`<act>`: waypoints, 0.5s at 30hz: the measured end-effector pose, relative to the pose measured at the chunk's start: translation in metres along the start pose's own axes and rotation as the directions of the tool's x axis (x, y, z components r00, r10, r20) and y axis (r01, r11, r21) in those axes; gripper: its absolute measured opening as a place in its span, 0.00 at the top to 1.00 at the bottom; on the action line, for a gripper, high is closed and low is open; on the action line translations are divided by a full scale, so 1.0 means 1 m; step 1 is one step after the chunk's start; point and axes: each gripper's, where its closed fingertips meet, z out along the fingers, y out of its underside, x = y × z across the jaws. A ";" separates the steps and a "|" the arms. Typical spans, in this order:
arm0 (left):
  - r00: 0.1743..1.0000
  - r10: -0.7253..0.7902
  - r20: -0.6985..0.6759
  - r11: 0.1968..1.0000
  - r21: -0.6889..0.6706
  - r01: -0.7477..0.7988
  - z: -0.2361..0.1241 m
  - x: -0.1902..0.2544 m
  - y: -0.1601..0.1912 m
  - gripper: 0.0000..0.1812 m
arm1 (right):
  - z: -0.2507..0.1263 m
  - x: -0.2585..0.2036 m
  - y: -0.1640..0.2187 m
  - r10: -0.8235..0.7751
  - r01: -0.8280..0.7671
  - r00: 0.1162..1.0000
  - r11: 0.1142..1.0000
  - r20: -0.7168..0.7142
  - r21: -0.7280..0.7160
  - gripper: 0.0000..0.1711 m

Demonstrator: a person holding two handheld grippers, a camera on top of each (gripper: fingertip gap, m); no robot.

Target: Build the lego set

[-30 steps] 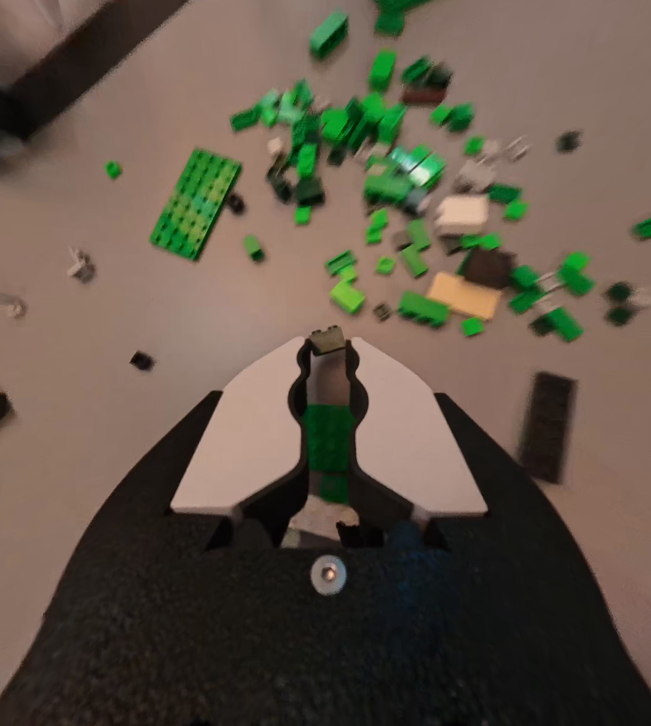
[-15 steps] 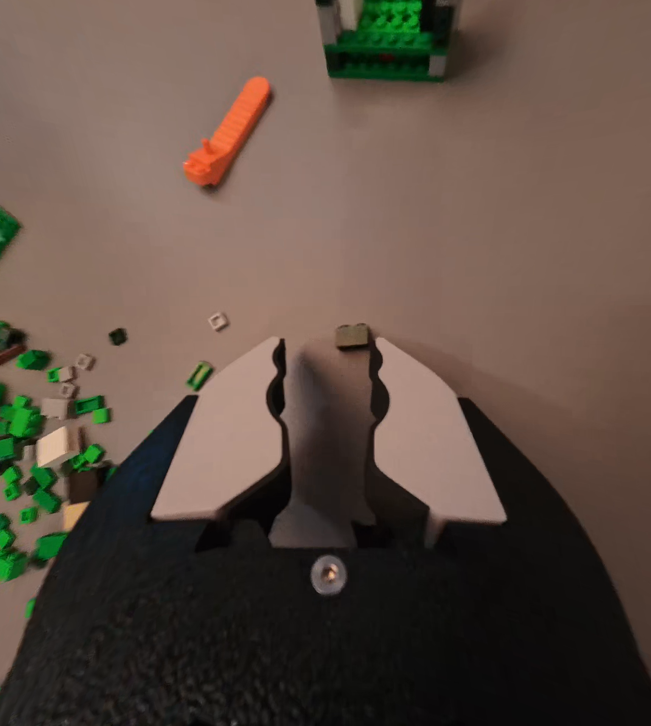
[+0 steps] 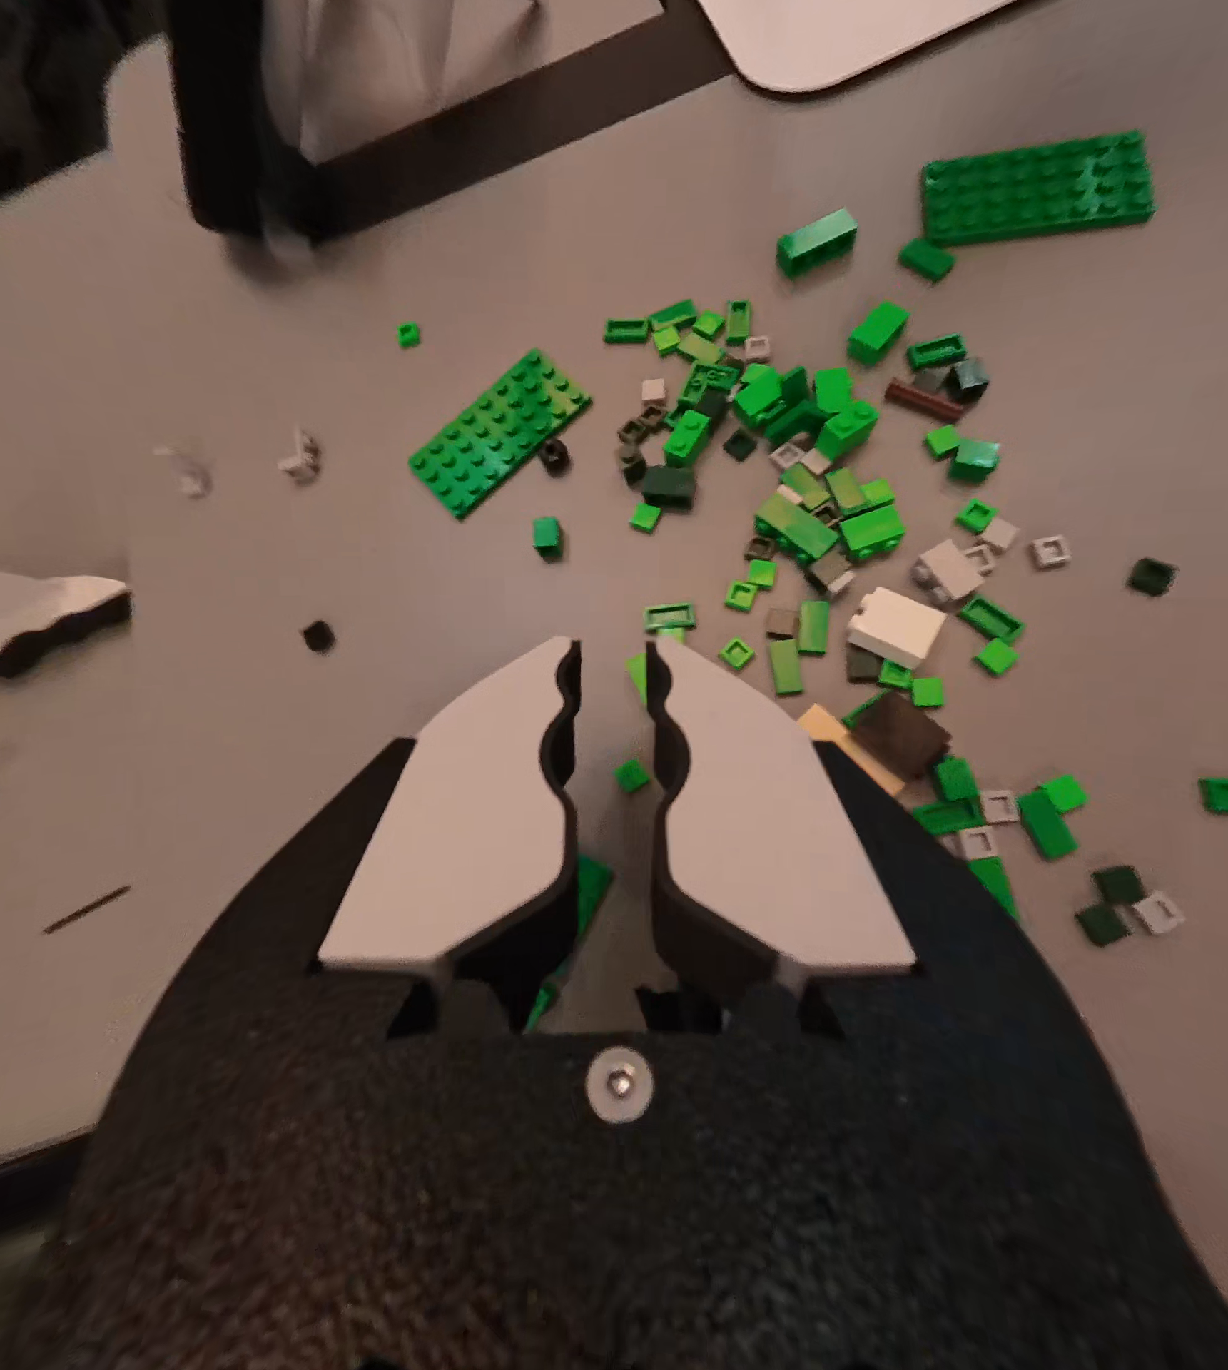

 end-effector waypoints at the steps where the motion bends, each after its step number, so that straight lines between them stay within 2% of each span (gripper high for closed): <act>1: 0.999 -0.028 -0.034 0.999 -0.019 0.028 0.002 0.004 0.001 0.89 | 0.000 0.000 0.000 -0.002 0.002 1.000 1.000 0.002 -0.001 0.97; 4: 0.996 -0.057 -0.068 0.995 -0.085 0.051 0.009 0.006 0.006 0.85 | 0.000 -0.002 0.000 -0.009 0.009 1.000 1.000 0.007 -0.001 0.97; 9: 0.997 -0.043 -0.060 0.988 -0.152 0.034 0.017 0.005 0.012 0.86 | 0.000 -0.004 -0.001 -0.020 0.020 1.000 1.000 0.015 -0.002 0.97; 15: 1.000 0.025 -0.017 0.981 -0.190 -0.028 0.023 0.000 0.022 0.94 | 0.001 -0.006 -0.001 -0.024 0.025 1.000 1.000 0.018 -0.002 0.98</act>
